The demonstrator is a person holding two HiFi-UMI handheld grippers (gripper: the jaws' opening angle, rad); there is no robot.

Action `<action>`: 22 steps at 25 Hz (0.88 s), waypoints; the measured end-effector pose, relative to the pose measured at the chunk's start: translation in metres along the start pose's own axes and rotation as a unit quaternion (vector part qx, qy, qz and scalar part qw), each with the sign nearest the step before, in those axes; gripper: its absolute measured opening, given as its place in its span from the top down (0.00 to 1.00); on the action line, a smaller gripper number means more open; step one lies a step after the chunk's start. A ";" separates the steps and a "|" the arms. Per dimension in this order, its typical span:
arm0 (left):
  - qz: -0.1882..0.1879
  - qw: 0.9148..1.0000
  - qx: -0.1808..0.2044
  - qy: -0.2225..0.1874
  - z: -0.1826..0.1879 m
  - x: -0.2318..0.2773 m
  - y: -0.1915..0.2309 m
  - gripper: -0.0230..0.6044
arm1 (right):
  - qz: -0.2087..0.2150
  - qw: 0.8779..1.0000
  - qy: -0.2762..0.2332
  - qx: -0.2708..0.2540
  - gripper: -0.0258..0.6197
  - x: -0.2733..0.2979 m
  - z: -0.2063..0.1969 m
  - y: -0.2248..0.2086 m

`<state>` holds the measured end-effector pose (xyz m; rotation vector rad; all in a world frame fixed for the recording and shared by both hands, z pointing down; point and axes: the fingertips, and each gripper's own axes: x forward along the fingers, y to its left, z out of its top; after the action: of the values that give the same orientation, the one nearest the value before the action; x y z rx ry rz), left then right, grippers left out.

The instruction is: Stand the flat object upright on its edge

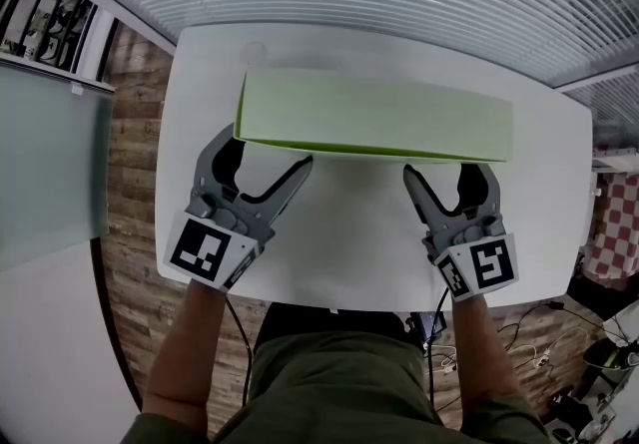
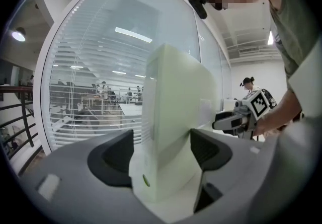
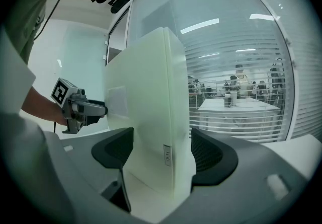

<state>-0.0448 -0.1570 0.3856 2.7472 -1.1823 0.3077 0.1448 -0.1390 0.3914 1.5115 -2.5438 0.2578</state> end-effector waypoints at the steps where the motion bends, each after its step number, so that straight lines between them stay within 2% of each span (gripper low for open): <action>1: 0.003 1.000 0.005 0.004 -0.002 -0.003 0.001 0.43 | 0.000 1.000 0.000 0.001 0.43 -0.002 0.000 0.000; 7: 0.013 1.000 0.005 -0.015 0.004 -0.011 0.003 0.43 | 0.005 1.000 -0.002 0.001 0.43 -0.006 0.003 0.001; 19: 0.043 0.999 0.016 -0.017 0.019 -0.033 -0.005 0.44 | 0.006 1.000 -0.015 -0.004 0.43 -0.029 0.022 0.000; 22: 0.054 0.998 0.020 -0.018 0.023 -0.041 -0.009 0.47 | 0.013 1.000 -0.018 -0.007 0.43 -0.037 0.026 0.000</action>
<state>-0.0620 -0.1268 0.3530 2.7378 -1.3519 0.2975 0.1612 -0.1135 0.3577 1.4920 -2.5884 0.2170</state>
